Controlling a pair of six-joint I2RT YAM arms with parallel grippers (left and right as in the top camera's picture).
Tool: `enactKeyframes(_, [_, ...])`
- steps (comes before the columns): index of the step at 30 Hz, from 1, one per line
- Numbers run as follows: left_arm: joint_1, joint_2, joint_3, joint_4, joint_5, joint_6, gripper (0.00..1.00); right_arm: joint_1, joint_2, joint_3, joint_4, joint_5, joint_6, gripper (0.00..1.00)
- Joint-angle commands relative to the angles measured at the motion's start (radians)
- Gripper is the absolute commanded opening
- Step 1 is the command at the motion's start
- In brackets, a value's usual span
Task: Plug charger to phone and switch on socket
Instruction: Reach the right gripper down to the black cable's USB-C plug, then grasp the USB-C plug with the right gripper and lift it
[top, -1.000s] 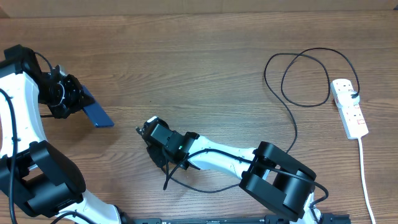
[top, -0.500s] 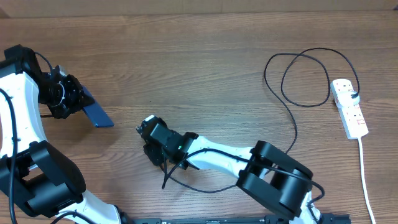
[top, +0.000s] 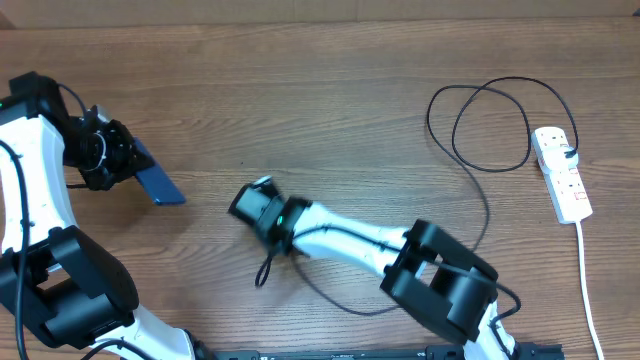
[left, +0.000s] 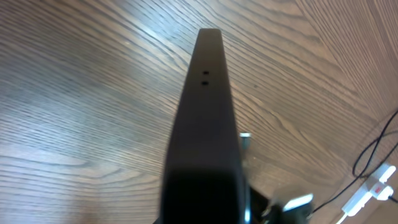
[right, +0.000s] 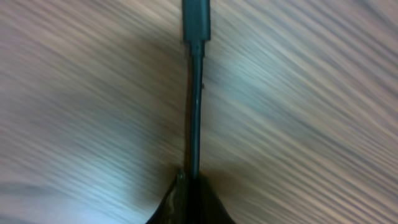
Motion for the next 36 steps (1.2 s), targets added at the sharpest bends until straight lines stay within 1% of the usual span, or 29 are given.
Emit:
enactKeyframes(1, [-0.056,-0.015,0.014,-0.002,0.069,-0.022,0.04,-0.089,0.017,0.076,-0.139,0.044,0.066,0.04])
enactKeyframes(4, [-0.112,-0.015,0.014,0.0,0.081,-0.026,0.04,-0.17,0.017,0.088,-0.256,0.029,0.074,0.04])
enactKeyframes(9, [-0.213,-0.015,0.014,0.009,0.081,-0.051,0.04,-0.311,0.017,0.082,-0.352,-0.056,0.064,0.04])
enactKeyframes(14, [-0.32,-0.015,0.014,0.029,0.075,-0.075,0.04,-0.412,0.017,0.081,-0.359,-0.269,-0.074,0.04])
enactKeyframes(19, [-0.422,-0.015,0.014,0.056,0.041,-0.129,0.04,-0.447,0.017,0.081,-0.359,-0.294,-0.085,0.04])
enactKeyframes(20, [-0.433,-0.015,0.014,0.06,0.031,-0.135,0.04,-0.447,0.017,0.081,-0.359,-0.294,-0.085,0.07])
enactKeyframes(21, [-0.446,-0.015,0.014,0.063,0.015,-0.143,0.04,-0.447,0.017,0.081,-0.359,-0.294,-0.085,0.21])
enactKeyframes(22, [-0.459,-0.015,0.014,0.066,-0.003,-0.151,0.04,-0.447,0.017,0.081,-0.356,-0.293,-0.085,0.48])
enactKeyframes(23, [-0.47,-0.015,0.014,0.068,-0.017,-0.156,0.04,-0.447,0.017,0.081,-0.35,-0.293,-0.085,0.59])
enactKeyframes(24, [-0.48,-0.015,0.014,0.07,-0.031,-0.157,0.04,-0.447,0.017,0.081,-0.341,-0.291,-0.084,0.62])
enactKeyframes(28, [-0.5,-0.015,0.014,0.08,-0.064,-0.156,0.04,-0.447,0.017,0.081,-0.284,-0.268,-0.078,0.63])
enactKeyframes(30, [-0.5,-0.015,0.014,0.084,-0.063,-0.156,0.04,-0.451,0.017,0.081,-0.263,-0.243,-0.049,0.62])
enactKeyframes(36, [-0.498,-0.015,0.014,0.084,-0.107,-0.156,0.04,-0.453,0.018,0.069,-0.219,-0.16,0.026,0.51])
